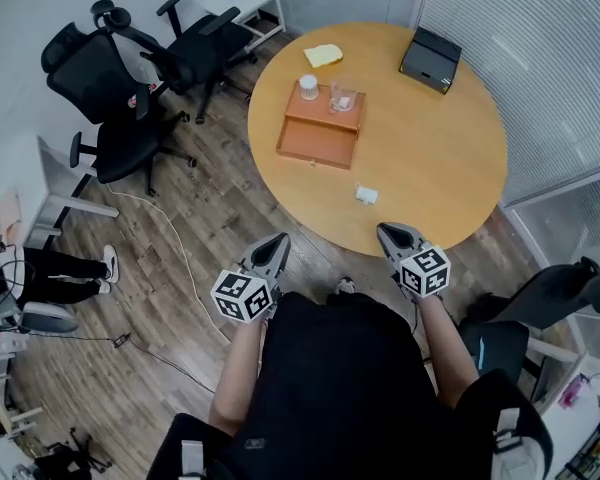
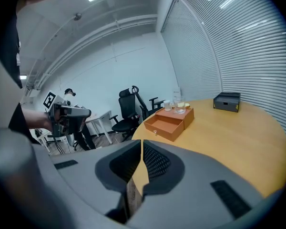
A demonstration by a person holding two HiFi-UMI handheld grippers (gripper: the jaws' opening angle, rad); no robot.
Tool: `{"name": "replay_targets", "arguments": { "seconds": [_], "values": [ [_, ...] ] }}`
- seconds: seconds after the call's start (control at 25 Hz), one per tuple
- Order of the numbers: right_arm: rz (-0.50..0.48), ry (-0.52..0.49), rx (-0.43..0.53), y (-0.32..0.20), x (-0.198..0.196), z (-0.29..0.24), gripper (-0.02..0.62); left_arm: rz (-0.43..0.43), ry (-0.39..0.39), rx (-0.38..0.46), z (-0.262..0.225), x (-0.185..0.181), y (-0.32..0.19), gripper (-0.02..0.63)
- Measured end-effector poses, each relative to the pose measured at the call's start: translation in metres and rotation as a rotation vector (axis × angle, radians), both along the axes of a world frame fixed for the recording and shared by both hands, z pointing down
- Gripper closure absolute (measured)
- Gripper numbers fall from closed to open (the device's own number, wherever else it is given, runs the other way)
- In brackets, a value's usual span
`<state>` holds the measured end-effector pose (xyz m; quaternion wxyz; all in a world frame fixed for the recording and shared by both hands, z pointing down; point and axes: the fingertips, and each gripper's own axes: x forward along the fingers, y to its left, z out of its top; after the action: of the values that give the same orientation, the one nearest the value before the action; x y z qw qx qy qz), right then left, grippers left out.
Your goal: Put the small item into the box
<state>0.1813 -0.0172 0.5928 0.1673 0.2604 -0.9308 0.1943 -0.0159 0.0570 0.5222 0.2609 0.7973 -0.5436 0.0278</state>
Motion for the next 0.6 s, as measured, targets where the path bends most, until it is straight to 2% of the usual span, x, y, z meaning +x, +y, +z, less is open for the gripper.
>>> {"name": "replay_targets", "arguments": {
  "seconds": [0.28,0.6],
  "values": [
    [0.006,0.003,-0.024,-0.008,0.009,0.014,0.586,0.013,-0.005,-0.026,0.005,0.012,-0.006,0.6],
    [0.034,0.03,-0.053,-0.014,0.002,0.026,0.586,0.053,0.002,-0.032,0.004,0.003,-0.029,0.6]
  ]
}}
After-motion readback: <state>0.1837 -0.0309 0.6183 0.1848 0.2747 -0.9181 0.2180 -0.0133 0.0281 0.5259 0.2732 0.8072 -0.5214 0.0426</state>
